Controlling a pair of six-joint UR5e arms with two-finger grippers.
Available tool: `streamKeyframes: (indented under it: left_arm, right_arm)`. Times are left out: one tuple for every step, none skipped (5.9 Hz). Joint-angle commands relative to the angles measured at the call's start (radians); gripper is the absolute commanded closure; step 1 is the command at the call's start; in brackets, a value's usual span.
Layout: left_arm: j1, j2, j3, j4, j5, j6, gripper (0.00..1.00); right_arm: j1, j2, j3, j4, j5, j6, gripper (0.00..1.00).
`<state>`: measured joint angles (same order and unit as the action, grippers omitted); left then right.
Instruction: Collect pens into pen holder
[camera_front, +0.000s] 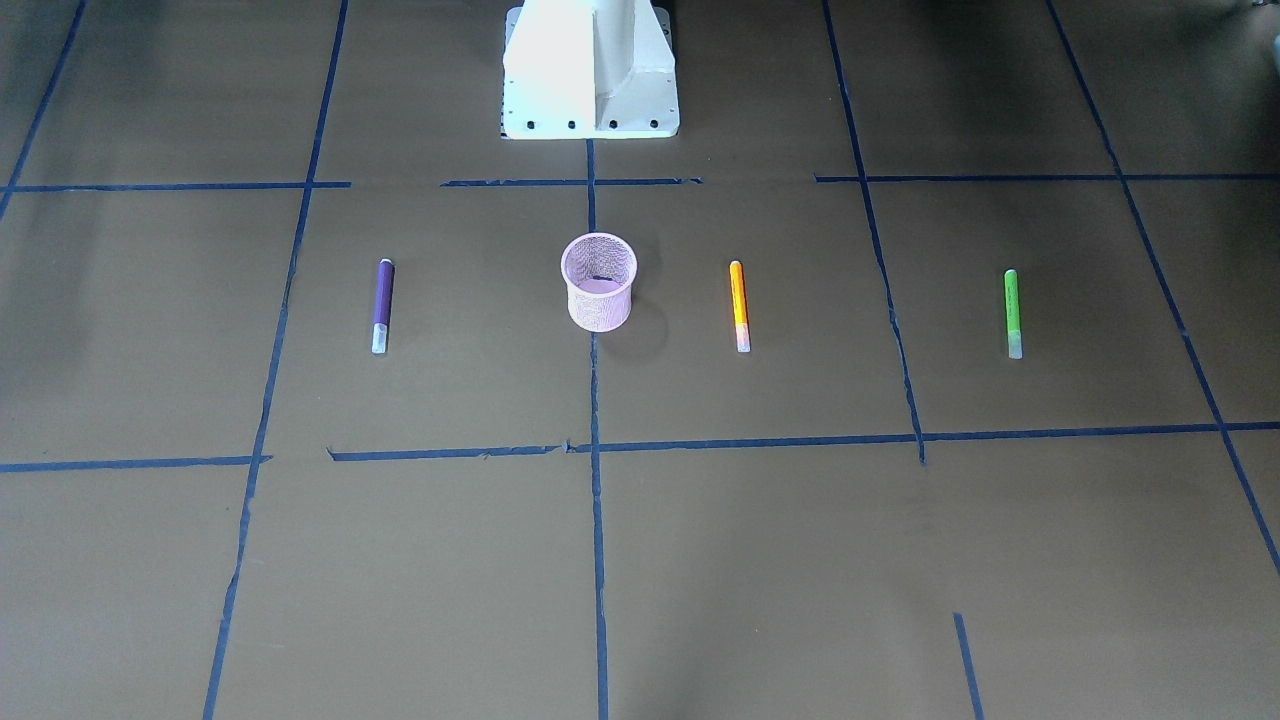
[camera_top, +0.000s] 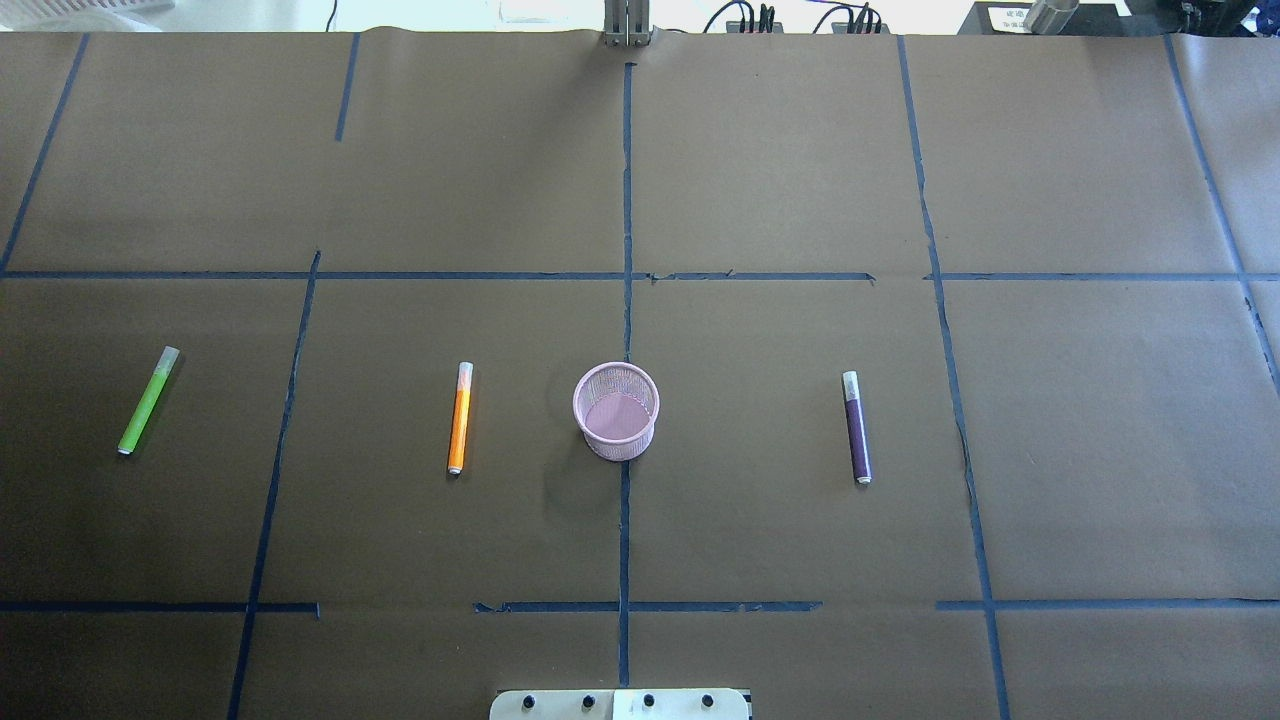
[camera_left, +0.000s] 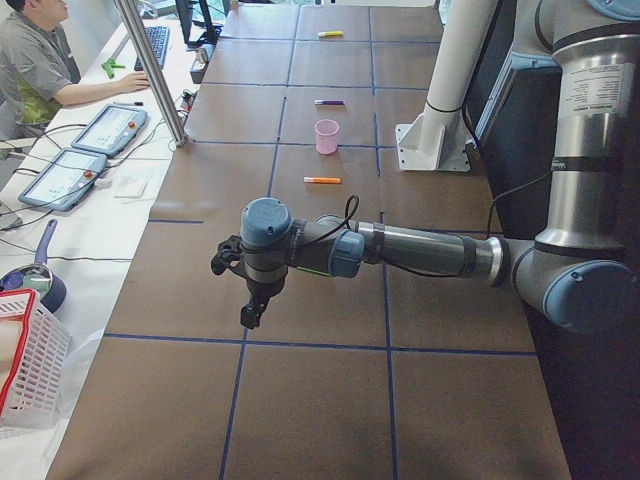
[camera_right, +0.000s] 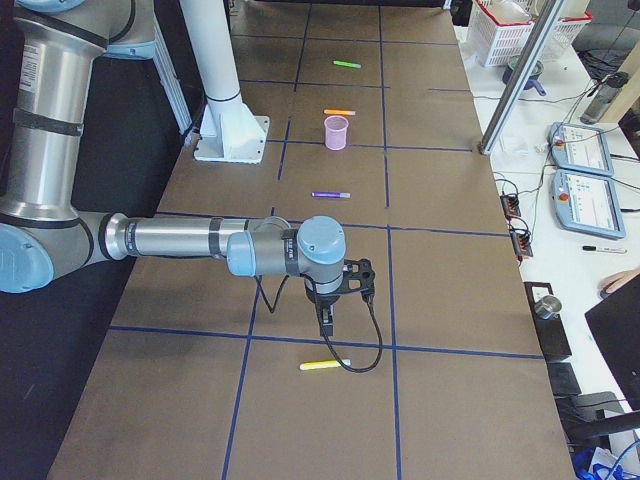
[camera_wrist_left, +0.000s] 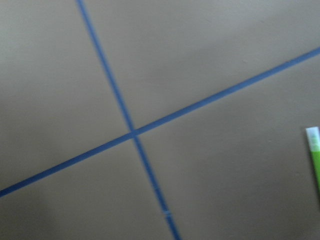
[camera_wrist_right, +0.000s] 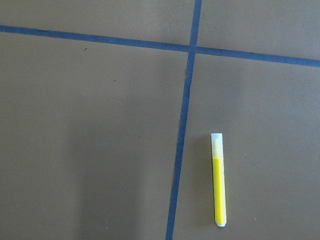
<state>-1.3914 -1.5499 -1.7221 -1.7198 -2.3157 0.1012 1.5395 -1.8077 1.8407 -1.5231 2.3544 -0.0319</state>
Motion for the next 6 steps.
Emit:
streamKeyframes:
  left_arm:
    - [0.159,0.002,0.004,-0.164,0.005,-0.345,0.00]
    - [0.243,0.004,0.007,-0.269,0.037,-0.538,0.00]
    - [0.352,0.004,0.010,-0.326,0.165,-0.646,0.00]
    - [0.400,0.004,0.015,-0.333,0.186,-0.678,0.00]
    - [0.446,-0.001,0.018,-0.333,0.186,-0.725,0.00]
    - [0.495,-0.004,0.025,-0.333,0.187,-0.753,0.00]
  right_arm:
    - [0.001,0.001,-0.001,0.000,0.000,0.003,0.00]
    - [0.001,0.001,-0.001,0.000,0.011,0.003,0.00]
    - [0.001,0.001,-0.001,0.000,0.016,0.003,0.00]
    - [0.001,0.001,-0.003,0.000,0.016,0.003,0.00]
    - [0.001,0.001,-0.004,-0.002,0.016,0.003,0.00]
    - [0.001,0.001,-0.004,-0.002,0.017,0.003,0.00]
